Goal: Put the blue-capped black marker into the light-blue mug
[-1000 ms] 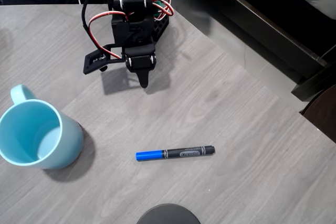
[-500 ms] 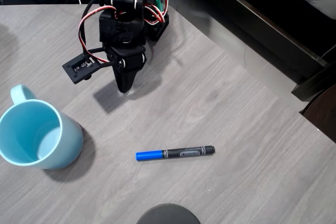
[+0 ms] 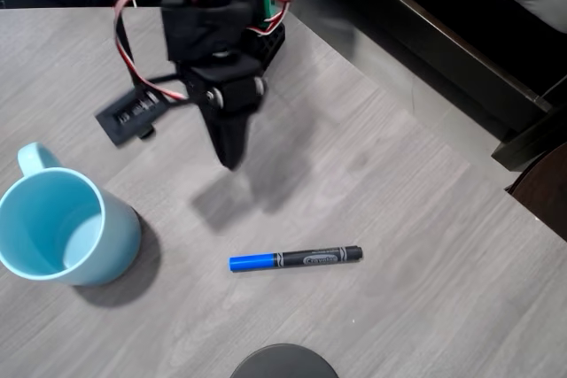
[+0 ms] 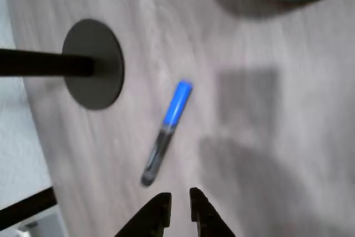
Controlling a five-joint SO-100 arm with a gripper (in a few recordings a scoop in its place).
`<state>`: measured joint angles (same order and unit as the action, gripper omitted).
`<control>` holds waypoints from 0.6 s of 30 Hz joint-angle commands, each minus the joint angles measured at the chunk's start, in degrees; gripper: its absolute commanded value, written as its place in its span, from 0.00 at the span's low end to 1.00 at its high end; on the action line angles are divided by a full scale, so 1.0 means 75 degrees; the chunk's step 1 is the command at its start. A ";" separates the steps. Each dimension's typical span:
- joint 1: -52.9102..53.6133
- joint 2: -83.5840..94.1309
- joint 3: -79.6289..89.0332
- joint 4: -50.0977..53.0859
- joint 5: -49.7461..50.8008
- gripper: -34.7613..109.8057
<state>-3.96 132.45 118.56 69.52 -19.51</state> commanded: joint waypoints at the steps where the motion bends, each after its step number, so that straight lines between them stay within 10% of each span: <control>1: -0.0340 -0.3539 -0.3363 0.1020 0.1629 0.26; 18: -0.2016 -0.7676 -0.5648 0.0750 0.3352 0.26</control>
<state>-18.46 76.38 78.66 76.20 4.31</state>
